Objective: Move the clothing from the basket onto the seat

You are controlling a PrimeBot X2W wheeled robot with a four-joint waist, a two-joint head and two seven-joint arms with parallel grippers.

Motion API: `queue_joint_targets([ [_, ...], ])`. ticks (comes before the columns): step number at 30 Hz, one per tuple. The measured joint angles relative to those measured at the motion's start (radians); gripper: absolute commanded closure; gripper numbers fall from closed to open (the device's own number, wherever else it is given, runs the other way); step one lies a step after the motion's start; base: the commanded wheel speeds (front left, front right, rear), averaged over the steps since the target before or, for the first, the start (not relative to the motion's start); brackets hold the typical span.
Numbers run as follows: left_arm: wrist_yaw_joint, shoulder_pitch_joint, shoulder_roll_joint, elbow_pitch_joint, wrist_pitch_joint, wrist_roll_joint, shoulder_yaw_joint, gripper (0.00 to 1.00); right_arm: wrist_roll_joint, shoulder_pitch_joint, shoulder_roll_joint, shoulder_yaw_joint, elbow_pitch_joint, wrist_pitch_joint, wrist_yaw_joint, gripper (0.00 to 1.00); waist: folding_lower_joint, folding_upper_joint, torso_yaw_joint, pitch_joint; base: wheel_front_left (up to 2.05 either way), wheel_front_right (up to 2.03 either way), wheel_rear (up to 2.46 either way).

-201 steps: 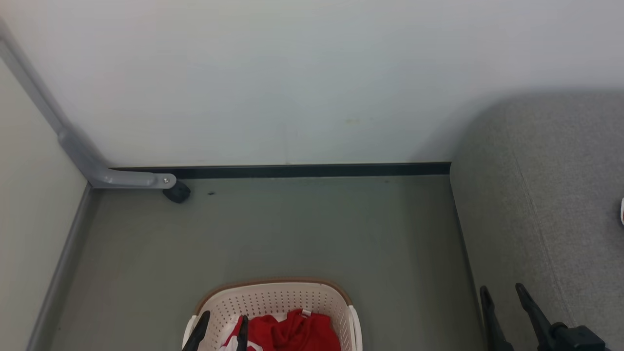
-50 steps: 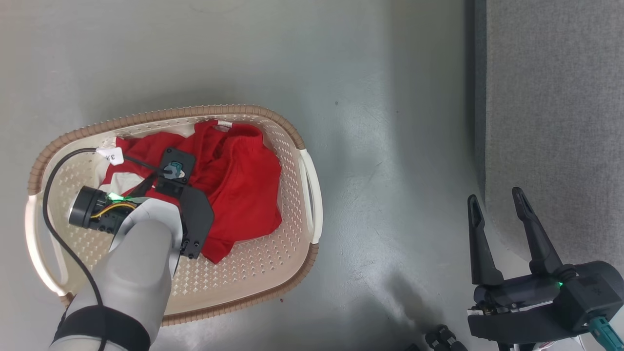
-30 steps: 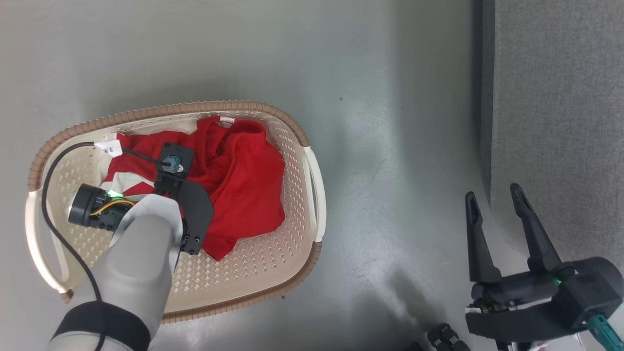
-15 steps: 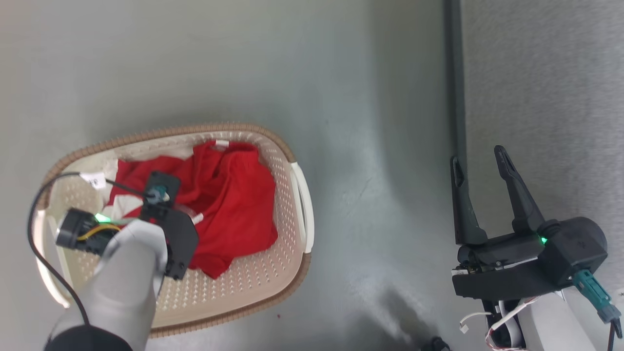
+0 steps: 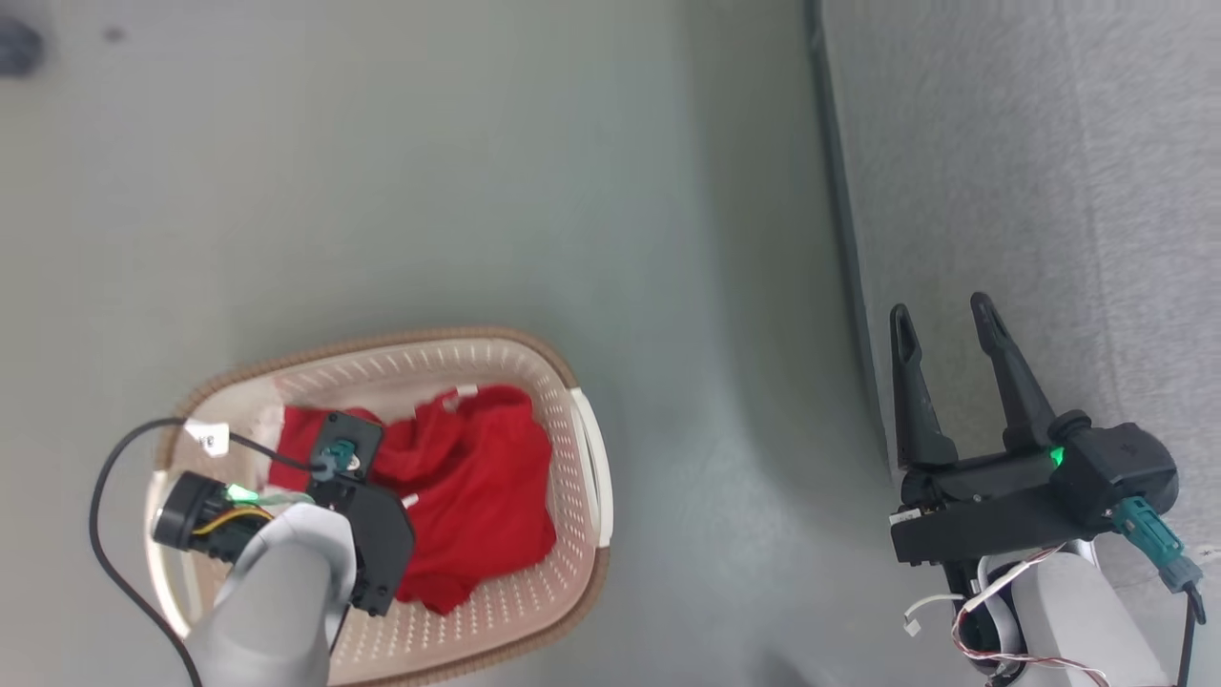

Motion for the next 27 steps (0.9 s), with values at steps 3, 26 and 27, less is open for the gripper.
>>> queue_joint_targets([
  [3, -0.004, 0.018, -0.008, -0.003, -0.035, -0.003, 0.001, 1.00, 0.014, 0.000, 0.001, -0.002, 0.029, 0.000, 0.005, 0.00, 0.0000, 0.0000, 0.006, -0.044, 0.00, 0.00, 0.00],
  [26, -0.056, 0.182, -0.021, -0.119, -0.162, -0.056, 0.017, 1.00, 0.041, 0.066, 0.003, -0.011, 0.205, 0.000, 0.034, 0.00, -0.0001, 0.0000, 0.091, -0.384, 0.00, 0.00, 0.00],
  [27, -0.057, 0.192, -0.020, -0.129, -0.162, -0.062, 0.018, 1.00, 0.041, 0.072, 0.004, -0.012, 0.210, 0.000, 0.034, 0.00, -0.0001, 0.0000, 0.095, -0.400, 0.00, 0.00, 0.00],
])
